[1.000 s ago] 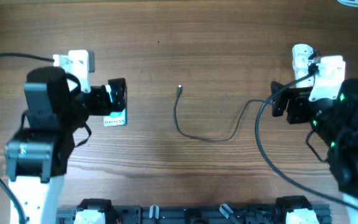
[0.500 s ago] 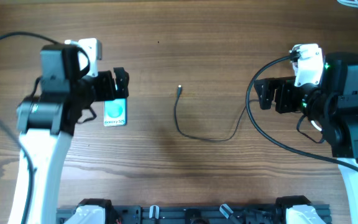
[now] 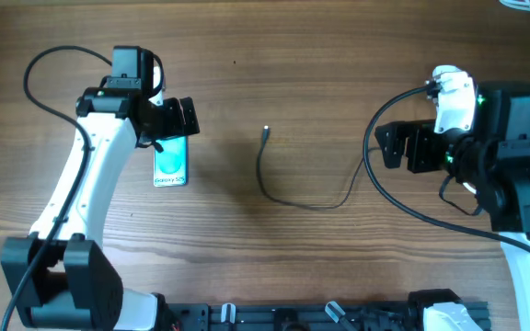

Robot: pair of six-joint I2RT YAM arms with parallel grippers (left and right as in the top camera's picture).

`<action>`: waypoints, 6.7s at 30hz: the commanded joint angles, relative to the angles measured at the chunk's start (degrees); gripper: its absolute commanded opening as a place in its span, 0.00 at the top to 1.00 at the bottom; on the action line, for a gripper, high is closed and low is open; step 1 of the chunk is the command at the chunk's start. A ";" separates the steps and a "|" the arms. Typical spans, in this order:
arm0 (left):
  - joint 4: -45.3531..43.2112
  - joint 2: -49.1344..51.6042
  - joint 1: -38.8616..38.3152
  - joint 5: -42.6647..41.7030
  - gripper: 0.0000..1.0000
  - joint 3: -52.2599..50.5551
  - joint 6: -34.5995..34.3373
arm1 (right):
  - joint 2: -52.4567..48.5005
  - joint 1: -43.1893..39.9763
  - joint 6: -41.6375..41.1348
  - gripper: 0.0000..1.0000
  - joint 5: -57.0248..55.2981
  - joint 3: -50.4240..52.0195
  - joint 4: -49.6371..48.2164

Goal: Plug charger to phone and switch on socket
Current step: 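Move the left gripper over the phone and the right gripper toward the cable, then lower the left gripper and grasp the phone's top edge, then lift the phone with the left gripper and tilt it upright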

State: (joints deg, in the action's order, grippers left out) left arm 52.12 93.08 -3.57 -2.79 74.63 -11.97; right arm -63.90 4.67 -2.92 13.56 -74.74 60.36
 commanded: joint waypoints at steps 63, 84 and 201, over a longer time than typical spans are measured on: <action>-5.51 22.62 5.60 -4.22 0.11 -2.43 11.82 | -10.05 -0.20 -0.17 0.00 1.11 -0.90 1.84; -8.13 25.77 2.03 -2.01 0.17 -7.17 13.22 | -11.93 -0.20 -0.13 0.00 1.11 -0.87 1.20; -6.05 11.06 2.58 -79.71 0.35 5.27 -51.98 | -11.93 -0.17 -4.81 0.00 4.55 -0.90 0.11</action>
State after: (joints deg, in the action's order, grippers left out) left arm 46.04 105.95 -1.39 -78.94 78.41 -63.35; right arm -75.11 4.67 -7.09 16.95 -74.74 60.25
